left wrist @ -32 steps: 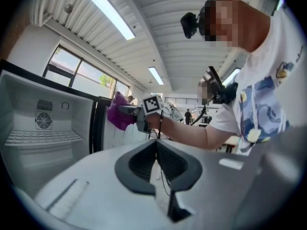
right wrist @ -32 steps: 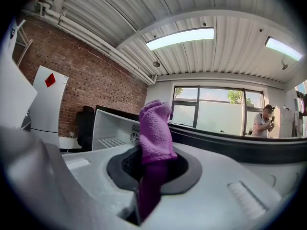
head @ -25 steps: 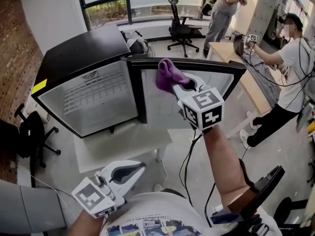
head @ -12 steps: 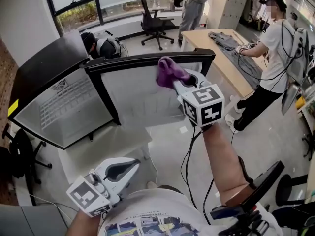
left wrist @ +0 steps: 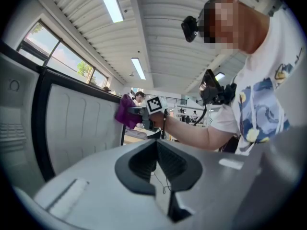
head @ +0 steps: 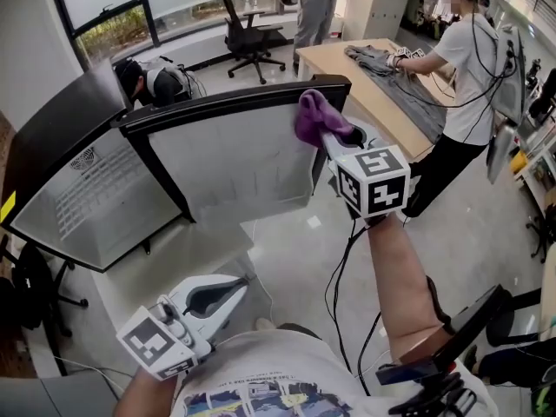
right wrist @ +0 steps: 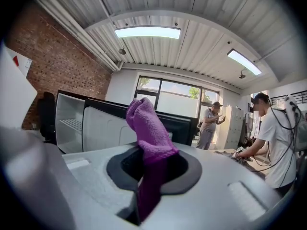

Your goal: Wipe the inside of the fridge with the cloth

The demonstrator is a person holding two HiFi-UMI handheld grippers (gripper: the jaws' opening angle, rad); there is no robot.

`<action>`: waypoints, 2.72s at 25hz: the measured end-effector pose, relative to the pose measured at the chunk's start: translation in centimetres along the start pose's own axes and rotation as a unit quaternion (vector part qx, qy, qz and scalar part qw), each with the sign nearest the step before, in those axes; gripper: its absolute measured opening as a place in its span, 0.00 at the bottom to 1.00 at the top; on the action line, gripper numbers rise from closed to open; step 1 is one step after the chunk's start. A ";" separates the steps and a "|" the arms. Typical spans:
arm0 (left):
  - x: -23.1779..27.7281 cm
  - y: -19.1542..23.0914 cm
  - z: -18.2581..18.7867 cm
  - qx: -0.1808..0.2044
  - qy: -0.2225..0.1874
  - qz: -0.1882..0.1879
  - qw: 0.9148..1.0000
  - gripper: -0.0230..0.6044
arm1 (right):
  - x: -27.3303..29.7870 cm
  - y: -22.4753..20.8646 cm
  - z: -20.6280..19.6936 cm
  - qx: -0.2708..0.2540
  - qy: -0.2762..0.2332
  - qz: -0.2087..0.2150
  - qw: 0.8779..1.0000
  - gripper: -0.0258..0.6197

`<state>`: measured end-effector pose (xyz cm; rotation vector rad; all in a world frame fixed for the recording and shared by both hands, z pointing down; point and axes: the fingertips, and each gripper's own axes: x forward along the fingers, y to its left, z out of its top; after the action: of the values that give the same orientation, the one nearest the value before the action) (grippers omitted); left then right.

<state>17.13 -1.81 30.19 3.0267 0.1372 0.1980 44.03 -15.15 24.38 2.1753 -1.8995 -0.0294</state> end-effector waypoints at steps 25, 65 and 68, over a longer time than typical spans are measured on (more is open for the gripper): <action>-9.1 0.0 -1.8 -0.032 -0.005 0.112 0.993 0.05 | 4.2 20.7 0.4 0.002 0.024 0.234 0.972 0.12; -2.3 0.4 -1.8 -0.027 0.017 0.027 0.999 0.05 | 1.7 1.4 -7.1 0.024 0.076 -0.023 0.997 0.12; -2.0 0.1 -1.9 -0.028 0.019 0.024 0.999 0.05 | 1.1 0.5 -7.5 0.028 0.078 -0.033 0.996 0.12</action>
<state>14.88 -1.92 31.87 2.9742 0.0608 0.2580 45.02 -14.97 31.93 2.2064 -1.7628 0.1787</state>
